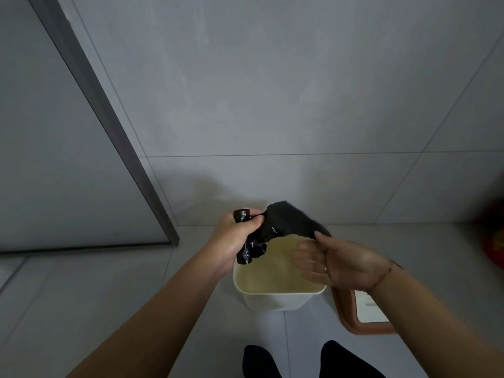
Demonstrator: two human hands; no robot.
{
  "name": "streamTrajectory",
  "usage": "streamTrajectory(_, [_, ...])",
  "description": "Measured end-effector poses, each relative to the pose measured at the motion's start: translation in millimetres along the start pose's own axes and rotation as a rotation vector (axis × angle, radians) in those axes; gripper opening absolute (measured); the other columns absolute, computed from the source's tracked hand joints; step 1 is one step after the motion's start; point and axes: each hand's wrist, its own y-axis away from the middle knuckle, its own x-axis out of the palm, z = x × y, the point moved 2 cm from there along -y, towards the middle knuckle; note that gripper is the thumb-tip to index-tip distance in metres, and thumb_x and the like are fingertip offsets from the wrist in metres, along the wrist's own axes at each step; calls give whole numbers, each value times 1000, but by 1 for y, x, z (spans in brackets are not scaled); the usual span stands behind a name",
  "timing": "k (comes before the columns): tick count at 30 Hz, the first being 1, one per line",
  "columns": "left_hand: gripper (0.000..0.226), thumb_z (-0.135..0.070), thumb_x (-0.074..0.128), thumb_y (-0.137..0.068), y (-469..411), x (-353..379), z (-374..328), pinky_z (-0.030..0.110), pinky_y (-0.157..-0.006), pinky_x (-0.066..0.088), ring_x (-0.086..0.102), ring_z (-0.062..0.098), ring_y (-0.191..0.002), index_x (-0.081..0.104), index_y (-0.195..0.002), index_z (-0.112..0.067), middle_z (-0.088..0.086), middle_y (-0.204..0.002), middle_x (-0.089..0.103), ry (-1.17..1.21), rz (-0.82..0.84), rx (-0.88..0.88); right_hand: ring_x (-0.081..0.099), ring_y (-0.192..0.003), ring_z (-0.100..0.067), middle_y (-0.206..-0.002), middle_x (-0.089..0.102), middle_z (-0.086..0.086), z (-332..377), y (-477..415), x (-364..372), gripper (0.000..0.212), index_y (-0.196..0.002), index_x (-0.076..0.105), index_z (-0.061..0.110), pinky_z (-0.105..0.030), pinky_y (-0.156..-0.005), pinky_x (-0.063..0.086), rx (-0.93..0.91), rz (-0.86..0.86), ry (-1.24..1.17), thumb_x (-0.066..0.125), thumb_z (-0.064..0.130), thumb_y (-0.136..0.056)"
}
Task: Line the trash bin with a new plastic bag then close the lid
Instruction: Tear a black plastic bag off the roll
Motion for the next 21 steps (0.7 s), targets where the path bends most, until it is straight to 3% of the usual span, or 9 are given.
streamTrajectory(2, [15, -17, 62, -87, 0, 1, 0, 22, -47, 50, 68, 8, -58, 74, -82, -25, -5, -66, 74, -52, 18, 6, 60, -56, -21, -66, 67, -15, 5, 9, -3, 45, -71, 66, 3, -24, -52, 48, 36, -132, 364, 48, 38, -92])
streamTrajectory(4, [15, -22, 63, -87, 2, 1, -2, 16, -49, 49, 68, 2, -62, 75, -80, -29, -11, -68, 74, -121, 37, 22, 50, -49, -15, -58, 59, -7, 20, 10, 0, 37, -68, 60, 6, -24, -52, 41, -237, -367, 717, 51, 33, -92])
streamTrajectory(6, [13, -26, 62, -87, 3, 4, -2, 14, -54, 48, 68, 0, -67, 75, -84, -28, -11, -74, 74, -179, 78, 39, 55, -72, -12, -79, 61, 0, 37, 13, 15, 24, -87, 64, 8, -26, -70, 44, -683, -489, 821, 53, 28, -91])
streamTrajectory(8, [14, -28, 62, -88, 5, 11, -3, 20, -62, 49, 68, 7, -72, 75, -86, -25, -5, -80, 74, -205, 132, 56, 51, -109, -3, -117, 58, 8, 44, 10, 38, 31, -120, 60, 18, -20, -96, 37, -837, -282, 874, 49, 30, -93])
streamTrajectory(10, [14, -26, 60, -89, 7, 18, -4, 29, -70, 49, 66, 15, -77, 74, -86, -23, 4, -85, 72, -218, 185, 80, 46, -123, -3, -132, 53, 8, 39, 1, 54, 38, -130, 54, 21, -20, -104, 33, -745, -39, 865, 42, 32, -96])
streamTrajectory(13, [14, -26, 60, -89, 8, 23, -6, 32, -80, 51, 67, 15, -83, 72, -84, -21, 2, -85, 72, -254, 223, 112, 60, -115, -22, -121, 64, -11, 34, -11, 56, 43, -118, 62, 8, -33, -102, 45, -604, 64, 725, 40, 37, -96])
streamTrajectory(15, [17, -29, 61, -88, 8, 21, -7, 23, -65, 52, 66, 10, -70, 71, -75, -25, -7, -72, 70, -292, 202, 122, 65, -100, -29, -106, 68, -18, 36, -14, 50, 52, -107, 64, -1, -37, -93, 50, -572, 77, 656, 45, 45, -91])
streamTrajectory(18, [19, -31, 61, -88, 6, 14, -8, 15, -45, 42, 59, 5, -50, 68, -72, -25, -11, -56, 64, -308, 115, 129, 59, -77, -26, -82, 61, -18, 36, -16, 40, 61, -88, 58, -9, -38, -76, 48, -575, 106, 589, 57, 52, -78])
streamTrajectory(21, [17, -32, 60, -89, 2, 9, -5, 16, -44, 40, 56, 3, -50, 68, -79, -20, -10, -58, 60, -342, 12, 147, 55, -54, -10, -59, 60, 0, 32, -21, 35, 29, -68, 58, 9, -22, -56, 47, -652, 47, 544, 63, 34, -81])
